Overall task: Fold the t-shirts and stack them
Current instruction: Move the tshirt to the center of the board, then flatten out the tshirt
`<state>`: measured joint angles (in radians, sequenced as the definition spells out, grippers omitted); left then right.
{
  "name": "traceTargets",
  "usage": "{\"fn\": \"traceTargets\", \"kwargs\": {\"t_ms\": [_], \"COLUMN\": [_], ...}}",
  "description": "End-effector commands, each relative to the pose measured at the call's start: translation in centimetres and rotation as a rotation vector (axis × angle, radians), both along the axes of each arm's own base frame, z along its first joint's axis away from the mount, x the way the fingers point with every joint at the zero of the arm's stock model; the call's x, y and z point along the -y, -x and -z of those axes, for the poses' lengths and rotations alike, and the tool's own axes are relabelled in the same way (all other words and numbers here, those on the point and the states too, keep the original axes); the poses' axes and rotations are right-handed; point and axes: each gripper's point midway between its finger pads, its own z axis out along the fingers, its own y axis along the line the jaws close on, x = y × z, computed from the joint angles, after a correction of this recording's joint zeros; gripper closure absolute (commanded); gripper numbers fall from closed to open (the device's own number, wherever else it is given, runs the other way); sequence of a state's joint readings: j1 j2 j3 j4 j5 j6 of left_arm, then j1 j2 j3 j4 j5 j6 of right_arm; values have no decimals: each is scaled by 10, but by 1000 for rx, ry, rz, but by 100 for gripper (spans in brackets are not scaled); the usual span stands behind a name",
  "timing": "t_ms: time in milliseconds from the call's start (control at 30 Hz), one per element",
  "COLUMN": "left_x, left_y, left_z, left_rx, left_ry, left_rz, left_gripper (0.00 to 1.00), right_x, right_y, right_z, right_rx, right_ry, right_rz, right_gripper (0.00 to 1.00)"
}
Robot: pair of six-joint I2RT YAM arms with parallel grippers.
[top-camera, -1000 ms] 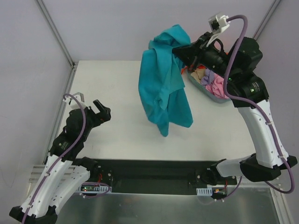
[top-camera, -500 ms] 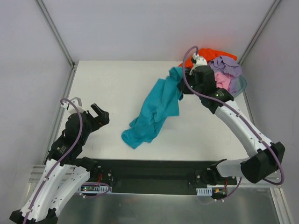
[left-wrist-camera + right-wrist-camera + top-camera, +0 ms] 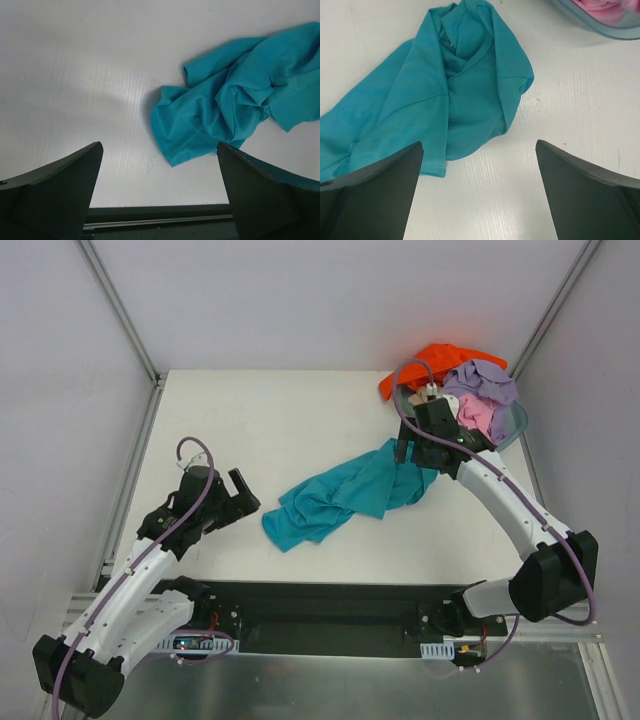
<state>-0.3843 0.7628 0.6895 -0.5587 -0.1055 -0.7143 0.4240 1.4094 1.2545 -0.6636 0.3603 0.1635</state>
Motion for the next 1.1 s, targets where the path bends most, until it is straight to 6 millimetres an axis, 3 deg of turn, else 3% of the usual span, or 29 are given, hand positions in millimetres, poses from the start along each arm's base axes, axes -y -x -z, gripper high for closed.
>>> {"fn": "traceTargets", "kwargs": {"t_ms": [0,67,267,400,500,733,900,1067], "left_x": [33,52,87,80,72,52,50,51], "left_y": [23,37,38,17,2,-13,-28,-45], "left_z": [29,44,67,80,83,91,95,103], "left_rx": [-154,-225,-242,-251,-235,-204,-211,-227], "left_ry": [168,248,333,236,176,70,20,9], "left_rz": [86,160,253,185,129,94,73,11], "left_gripper": [1,1,9,23,27,26,33,60], "right_x": [2,2,-14,-40,-52,-52,-60,-63], "right_y": [10,14,21,36,49,63,73,88], "right_z": [-11,-2,1,2,9,16,24,45], "right_rx": [48,30,65,49,4,-35,-84,-167], "right_ry": [-33,-39,-137,-251,-303,-321,-364,-392], "right_rz": [-14,-17,-96,-241,-307,-317,-357,-357], "right_gripper": [1,1,1,0,0,1,1,0]}}
